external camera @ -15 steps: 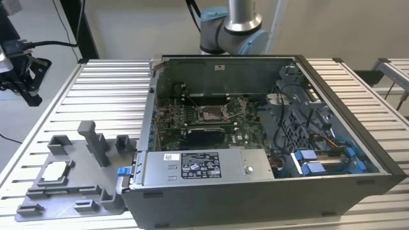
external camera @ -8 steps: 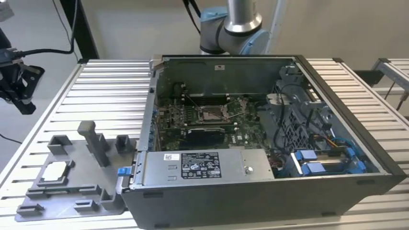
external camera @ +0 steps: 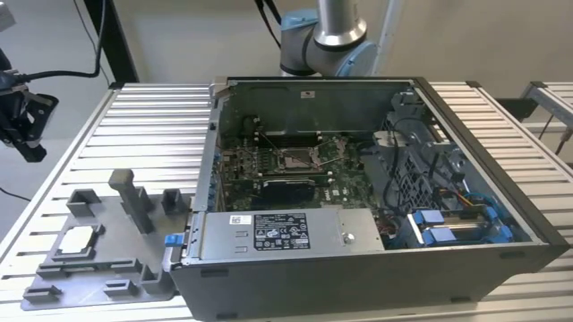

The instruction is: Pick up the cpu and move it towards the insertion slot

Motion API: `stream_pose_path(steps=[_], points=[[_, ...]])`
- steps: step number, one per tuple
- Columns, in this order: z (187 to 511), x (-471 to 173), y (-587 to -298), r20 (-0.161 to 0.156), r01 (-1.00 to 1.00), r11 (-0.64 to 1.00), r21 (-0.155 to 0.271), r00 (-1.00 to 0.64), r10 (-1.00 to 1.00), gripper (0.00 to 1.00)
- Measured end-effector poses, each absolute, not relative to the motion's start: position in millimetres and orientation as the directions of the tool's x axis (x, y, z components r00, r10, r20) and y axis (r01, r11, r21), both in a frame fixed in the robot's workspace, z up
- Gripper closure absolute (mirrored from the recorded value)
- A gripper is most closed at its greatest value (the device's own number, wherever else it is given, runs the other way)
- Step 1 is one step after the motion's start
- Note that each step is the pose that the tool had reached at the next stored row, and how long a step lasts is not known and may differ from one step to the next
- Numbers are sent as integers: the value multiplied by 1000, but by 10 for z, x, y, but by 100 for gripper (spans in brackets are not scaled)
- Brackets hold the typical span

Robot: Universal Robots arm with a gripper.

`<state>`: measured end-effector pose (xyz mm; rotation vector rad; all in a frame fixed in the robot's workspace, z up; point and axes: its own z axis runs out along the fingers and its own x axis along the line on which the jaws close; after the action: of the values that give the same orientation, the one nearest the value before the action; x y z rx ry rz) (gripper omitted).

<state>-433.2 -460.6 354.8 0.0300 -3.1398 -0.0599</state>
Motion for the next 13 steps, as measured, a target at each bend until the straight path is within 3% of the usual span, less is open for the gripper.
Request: stream_pose_path(steps=[13], points=[[3548, -4352, -4605, 1, -19, 999, 38, -1000, -19, 100]])
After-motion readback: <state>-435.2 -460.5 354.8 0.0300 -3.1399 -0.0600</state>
